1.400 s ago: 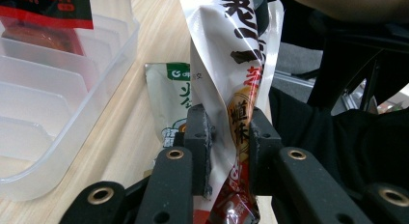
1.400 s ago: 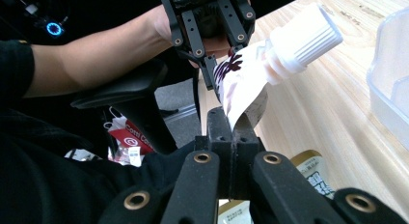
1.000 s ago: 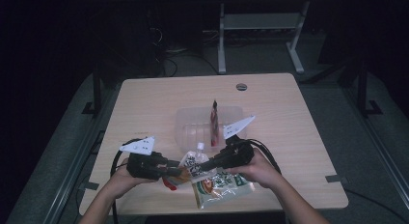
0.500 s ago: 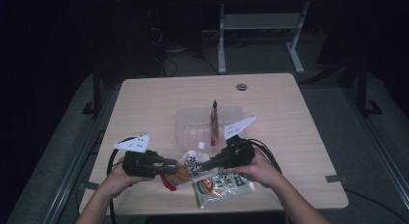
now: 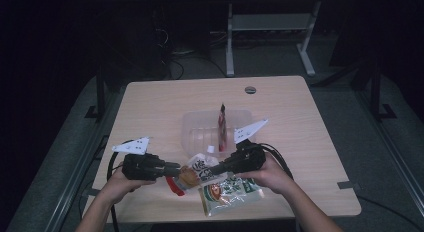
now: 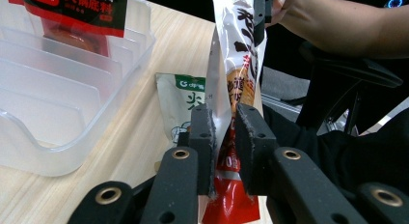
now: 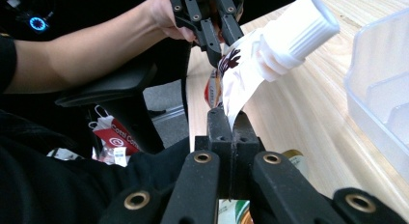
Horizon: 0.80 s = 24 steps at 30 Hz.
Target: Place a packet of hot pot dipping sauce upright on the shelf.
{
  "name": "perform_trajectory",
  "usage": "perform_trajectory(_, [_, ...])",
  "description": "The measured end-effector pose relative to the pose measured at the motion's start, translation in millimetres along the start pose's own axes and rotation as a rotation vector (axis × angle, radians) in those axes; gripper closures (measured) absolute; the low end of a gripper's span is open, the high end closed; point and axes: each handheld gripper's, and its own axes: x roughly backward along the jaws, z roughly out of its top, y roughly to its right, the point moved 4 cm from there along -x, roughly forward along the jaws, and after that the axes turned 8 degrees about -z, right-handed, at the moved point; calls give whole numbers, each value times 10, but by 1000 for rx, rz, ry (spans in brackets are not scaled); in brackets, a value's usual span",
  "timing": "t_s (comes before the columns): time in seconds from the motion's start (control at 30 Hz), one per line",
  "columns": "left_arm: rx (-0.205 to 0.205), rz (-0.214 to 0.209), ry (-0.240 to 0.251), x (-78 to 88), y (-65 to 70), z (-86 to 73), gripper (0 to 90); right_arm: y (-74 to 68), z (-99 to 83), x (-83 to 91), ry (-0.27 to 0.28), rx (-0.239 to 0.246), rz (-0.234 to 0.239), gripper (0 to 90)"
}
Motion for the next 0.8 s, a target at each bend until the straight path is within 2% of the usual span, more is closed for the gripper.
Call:
perform_trajectory(0.07, [8, 9, 9, 30, -12, -3, 790, -7, 5, 0, 3, 5, -4, 900])
perform_trajectory(0.1, [8, 9, 9, 30, -12, -3, 850, -8, 6, 4, 4, 7, -3, 900])
perform_trajectory(0.13, [16, 48, 17, 112, -49, -26, 874, -2, 8, 19, 9, 3, -4, 900])
perform_trajectory(0.17, [29, 50, 29, 151, -65, -32, 886, 1, 2, 40, 6, -10, -4, 900])
perform_trajectory(0.23, [18, 91, 23, 169, -77, -24, 886, 10, 7, 59, 23, -15, 4, 900])
perform_trajectory(0.33, [12, 130, 18, 184, -94, -17, 848, 11, 29, 63, 33, -20, -1, 900])
perform_trajectory(0.37, [12, 130, 18, 184, -94, -17, 812, 8, 34, 69, 36, -26, -3, 900])
perform_trajectory(0.4, [12, 175, 17, 202, -110, -29, 776, 10, 40, 75, 42, -25, -4, 900])
perform_trajectory(0.47, [0, 235, -12, 200, -107, -33, 707, 17, 57, 89, 55, -42, -2, 900])
perform_trajectory(0.53, [-23, 241, -31, 169, -71, -17, 684, 19, 75, 101, 78, -62, 1, 900])
perform_trajectory(0.6, [-40, 248, -49, 118, -48, 6, 705, 19, 91, 104, 87, -56, -3, 900])
perform_trajectory(0.7, [-50, 246, -68, 22, -42, 22, 718, -7, 119, 92, 112, -61, 24, 900])
perform_trajectory(0.73, [-53, 240, -67, -15, -34, 31, 718, -29, 130, 92, 115, -72, 46, 900])
perform_trajectory(0.8, [-62, 228, -71, -66, -18, 51, 718, -67, 163, 85, 124, -67, 49, 900])
